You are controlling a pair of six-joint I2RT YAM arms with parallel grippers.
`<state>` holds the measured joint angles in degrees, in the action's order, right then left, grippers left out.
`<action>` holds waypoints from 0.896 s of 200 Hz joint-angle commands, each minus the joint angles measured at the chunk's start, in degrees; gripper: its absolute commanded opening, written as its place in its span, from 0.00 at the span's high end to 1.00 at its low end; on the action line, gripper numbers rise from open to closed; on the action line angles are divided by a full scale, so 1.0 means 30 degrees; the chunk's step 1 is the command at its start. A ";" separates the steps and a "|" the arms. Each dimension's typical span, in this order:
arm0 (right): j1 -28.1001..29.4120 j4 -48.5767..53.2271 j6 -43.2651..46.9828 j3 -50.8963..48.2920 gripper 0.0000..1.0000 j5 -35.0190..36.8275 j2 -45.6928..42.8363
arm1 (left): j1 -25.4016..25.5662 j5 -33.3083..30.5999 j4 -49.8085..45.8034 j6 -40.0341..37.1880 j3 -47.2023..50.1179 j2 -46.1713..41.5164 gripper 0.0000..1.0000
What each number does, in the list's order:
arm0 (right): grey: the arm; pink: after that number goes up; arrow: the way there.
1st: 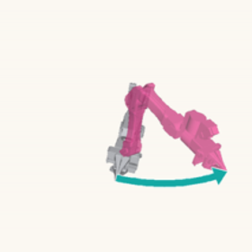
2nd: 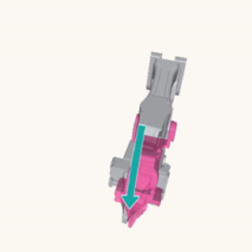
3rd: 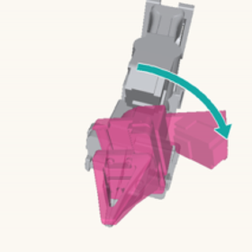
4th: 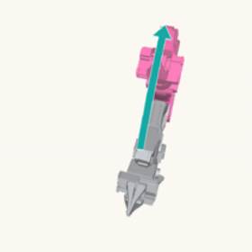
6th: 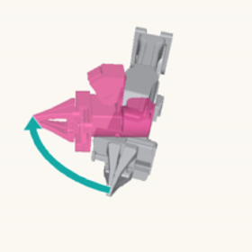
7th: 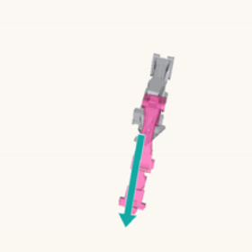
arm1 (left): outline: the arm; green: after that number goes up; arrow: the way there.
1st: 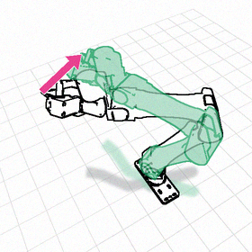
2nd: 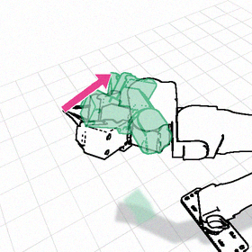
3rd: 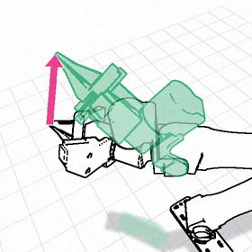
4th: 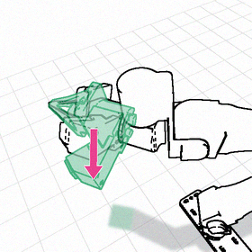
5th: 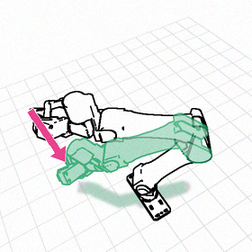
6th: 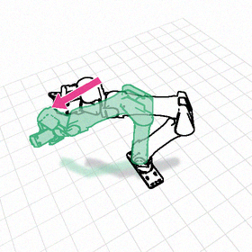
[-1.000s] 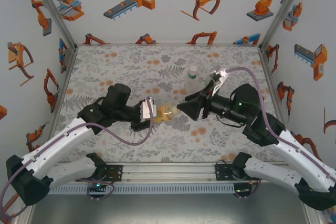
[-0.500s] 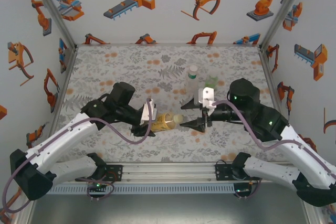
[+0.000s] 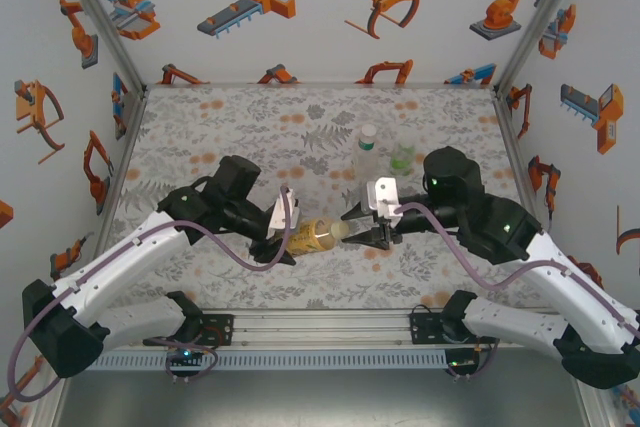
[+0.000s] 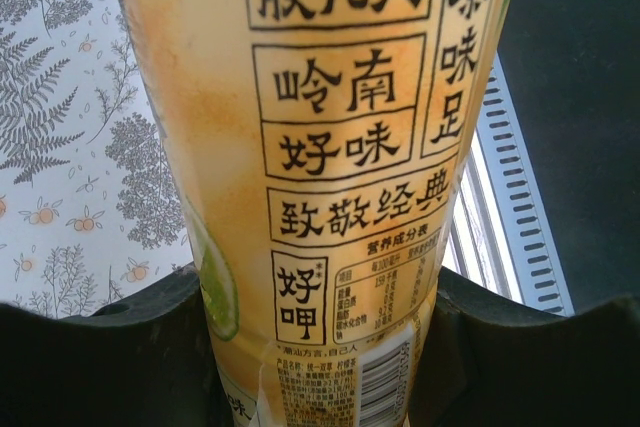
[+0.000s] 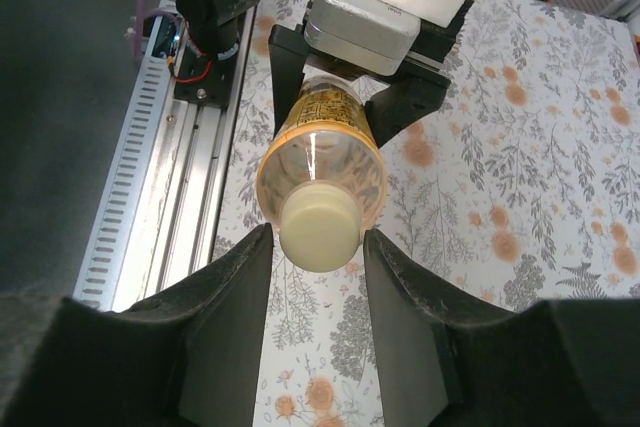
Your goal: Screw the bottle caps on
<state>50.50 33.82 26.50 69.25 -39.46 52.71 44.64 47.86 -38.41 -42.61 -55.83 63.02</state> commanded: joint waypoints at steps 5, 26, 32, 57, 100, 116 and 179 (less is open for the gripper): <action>0.0029 -0.0455 0.0278 0.0004 0.59 -0.0449 -0.0149 | 0.0098 0.0879 -0.0379 -0.0502 -0.0590 -0.0129 1.00; 0.0034 -0.0856 0.0054 -0.0108 0.59 -0.0741 -0.0089 | 0.0090 0.0894 -0.0379 -0.0475 -0.0629 -0.0059 1.00; 0.0041 -0.0952 0.0009 -0.0157 0.59 -0.0769 -0.0083 | 0.0090 0.0894 -0.0390 -0.0460 -0.0629 -0.0050 1.00; 0.0017 -0.0966 -0.0061 -0.0276 0.61 -0.0665 -0.0110 | 0.0097 0.0894 -0.0381 -0.0491 -0.0589 -0.0090 1.00; 0.0040 -0.0997 -0.0261 -0.0430 0.69 -0.0438 -0.0179 | 0.0106 0.0871 -0.0383 -0.0532 -0.0633 -0.0160 1.00; 0.0032 -0.1092 -0.0646 -0.0516 0.72 -0.0304 -0.0148 | 0.0106 0.0785 -0.0379 -0.0584 -0.0637 -0.0258 1.00; 0.0024 -0.3223 -0.6444 -0.1653 1.00 0.2742 -0.0190 | 0.0090 -0.1462 0.1342 0.0158 0.0201 -0.1561 1.00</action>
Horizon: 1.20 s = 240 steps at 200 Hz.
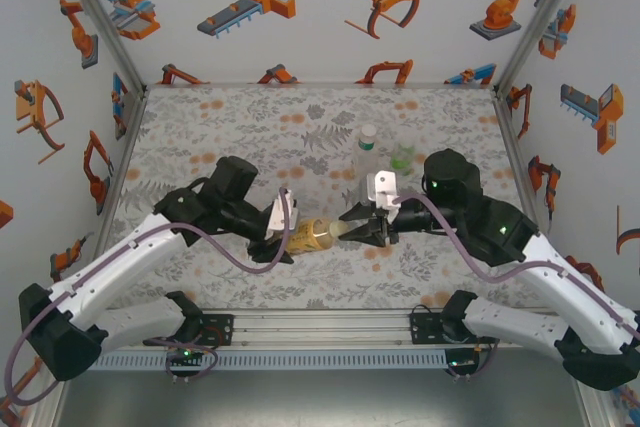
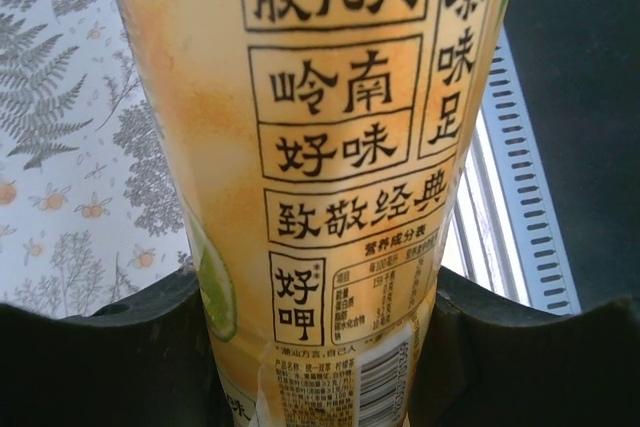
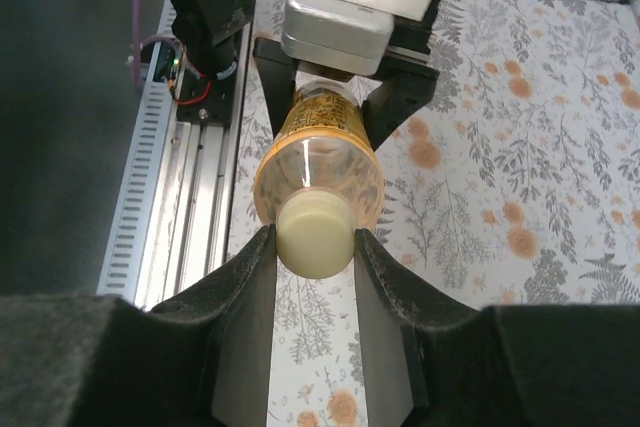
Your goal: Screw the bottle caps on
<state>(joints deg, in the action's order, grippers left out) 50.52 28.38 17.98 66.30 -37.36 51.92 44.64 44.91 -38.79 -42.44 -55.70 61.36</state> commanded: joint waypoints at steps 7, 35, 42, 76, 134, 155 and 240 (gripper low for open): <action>0.0019 -0.1608 -0.4372 -0.0791 1.00 0.2354 0.0102 | 0.0105 -0.0855 0.1732 0.0256 0.0274 -0.1234 1.00; 0.0029 -0.2786 -0.7670 -0.1425 1.00 0.3445 0.0117 | 0.0091 -0.2350 0.2857 0.0701 0.0819 -0.1994 1.00; 0.0014 -0.3132 -0.8518 -0.1583 1.00 0.3736 0.0112 | 0.0092 -0.2879 0.3199 0.0892 0.0953 -0.2152 1.00; 0.0031 -0.4517 -1.2954 -0.2146 1.00 0.5441 0.0321 | 0.0089 -0.5360 0.3893 0.1396 0.1188 -0.2506 1.00; 0.0026 -0.4253 -1.8165 -0.1924 1.00 0.7737 0.0874 | 0.0061 -0.6707 0.4519 0.1751 0.1429 -0.2847 1.00; 0.0012 -0.4026 -1.8652 -0.1970 1.00 0.8351 0.0807 | 0.0064 -0.6648 0.4505 0.1750 0.1432 -0.2847 1.00; 0.0052 -0.5181 -1.8063 -0.1850 0.01 0.6850 0.1739 | 0.0005 -0.7325 0.4434 0.2126 0.1282 -0.2540 1.00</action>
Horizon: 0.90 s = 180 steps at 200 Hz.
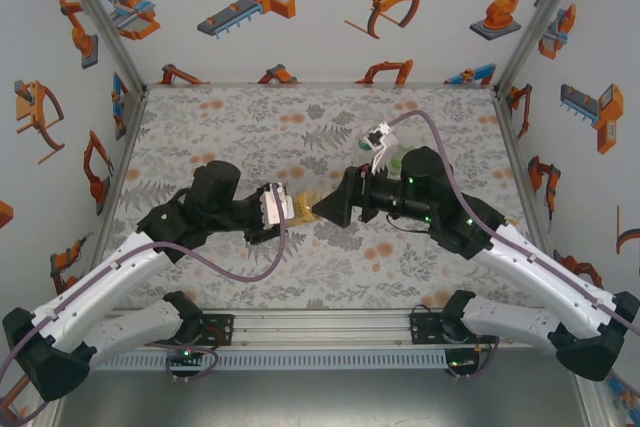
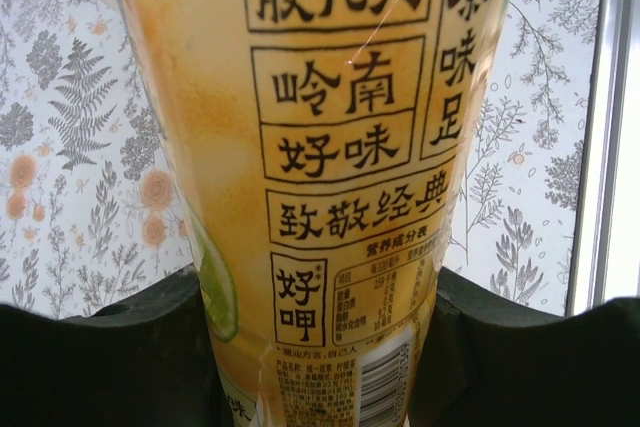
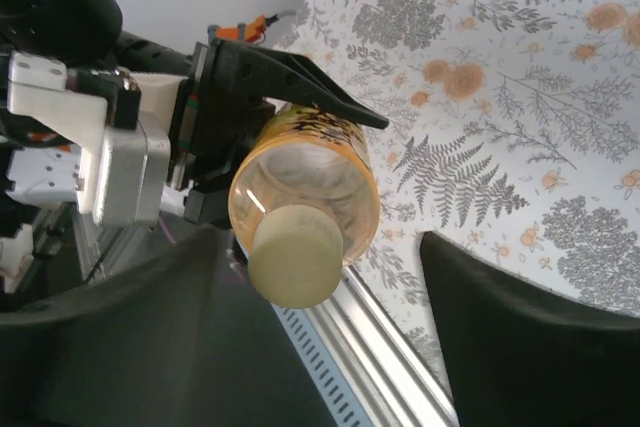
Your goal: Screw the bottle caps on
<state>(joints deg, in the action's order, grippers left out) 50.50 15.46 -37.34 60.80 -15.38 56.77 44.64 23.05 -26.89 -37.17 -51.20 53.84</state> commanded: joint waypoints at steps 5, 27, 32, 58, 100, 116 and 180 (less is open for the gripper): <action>0.0084 -0.1024 0.0630 -0.0036 0.01 -0.0549 0.0171 | 0.0013 -0.0036 0.0469 0.0405 -0.0219 0.0018 1.00; 0.0432 -0.1756 0.1476 -0.0262 0.01 -0.0558 0.0451 | -0.0043 0.0092 0.0418 0.0502 -0.0300 0.0153 1.00; 0.0522 -0.1976 0.1649 -0.0305 0.01 -0.0558 0.0525 | -0.0054 0.0109 0.0411 0.0523 -0.0332 0.0198 1.00; 0.1060 -0.2670 0.2510 -0.0383 0.01 -0.0187 0.1084 | -0.0112 0.0283 0.0322 0.0568 -0.0374 0.0335 1.00; 0.1472 -0.3690 0.2001 -0.0292 0.02 -0.0090 0.2385 | -0.0186 0.0330 0.0324 0.0581 -0.0415 0.0281 1.00; 0.1542 -0.4093 0.1763 -0.0285 0.05 -0.0173 0.2844 | -0.0223 0.0403 0.0326 0.0563 -0.0423 0.0283 1.00; 0.1648 -0.4265 0.1685 -0.0229 0.24 -0.0525 0.3224 | -0.0309 0.0564 0.0351 0.0582 -0.0424 0.0302 1.00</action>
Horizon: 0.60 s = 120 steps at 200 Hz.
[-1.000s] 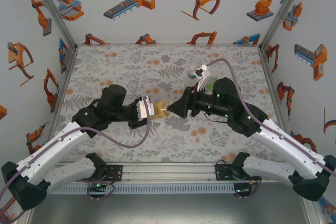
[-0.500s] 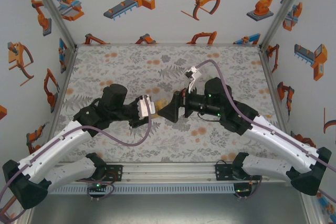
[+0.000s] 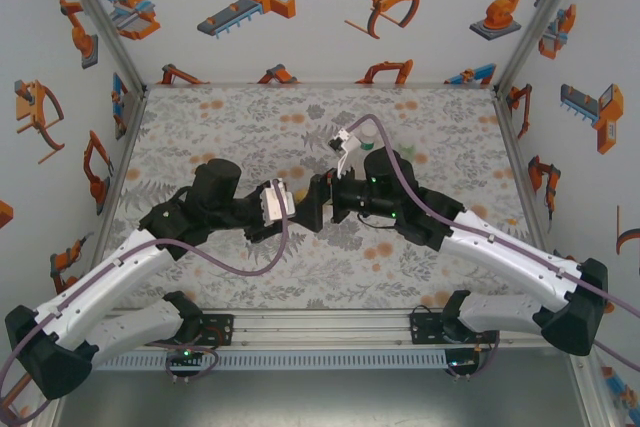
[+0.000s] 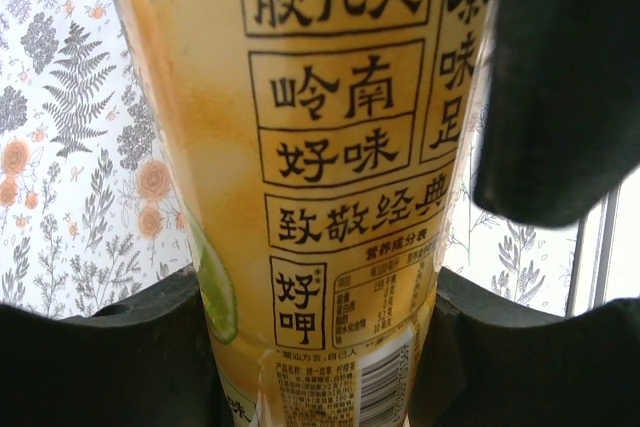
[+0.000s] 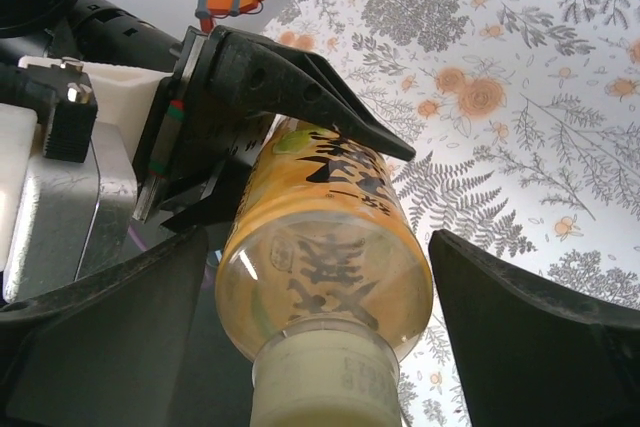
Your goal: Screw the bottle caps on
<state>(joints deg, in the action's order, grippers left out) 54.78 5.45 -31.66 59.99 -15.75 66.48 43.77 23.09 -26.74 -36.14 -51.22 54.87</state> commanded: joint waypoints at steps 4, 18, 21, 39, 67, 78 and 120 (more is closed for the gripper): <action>0.0225 -0.0870 -0.0214 0.0071 0.26 -0.0425 0.0011 | -0.0028 0.0563 0.0301 0.0266 -0.0416 -0.0048 1.00; 0.0218 -0.0793 -0.0206 0.0116 0.31 -0.0594 0.0047 | -0.0044 0.0590 0.0301 0.0269 -0.0442 -0.0036 1.00; 0.0209 -0.0789 -0.0200 0.0130 0.33 -0.0630 0.0022 | -0.0060 0.0615 0.0301 0.0269 -0.0445 -0.0024 0.98; 0.0218 -0.0792 -0.0199 0.0132 0.39 -0.0756 0.0106 | -0.0111 0.0823 0.0421 0.0296 -0.0351 -0.0107 0.80; 0.0208 -0.0873 -0.0172 0.0130 0.45 -0.0794 0.0103 | -0.0170 0.0923 0.0564 0.0334 -0.0270 -0.0260 0.56; 0.0224 -0.0909 -0.0119 0.0089 0.48 -0.0771 0.0108 | -0.0174 0.1015 0.0593 0.0329 -0.0240 -0.0342 0.50; 0.0202 -0.0515 0.0193 -0.0012 0.50 -0.0534 0.0281 | -0.0196 0.1297 0.0782 0.0332 -0.0061 -0.0673 0.28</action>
<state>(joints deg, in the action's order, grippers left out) 54.87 5.19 -31.64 59.99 -16.27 66.67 43.13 24.58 -26.30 -35.53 -51.22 54.28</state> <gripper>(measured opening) 0.595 0.684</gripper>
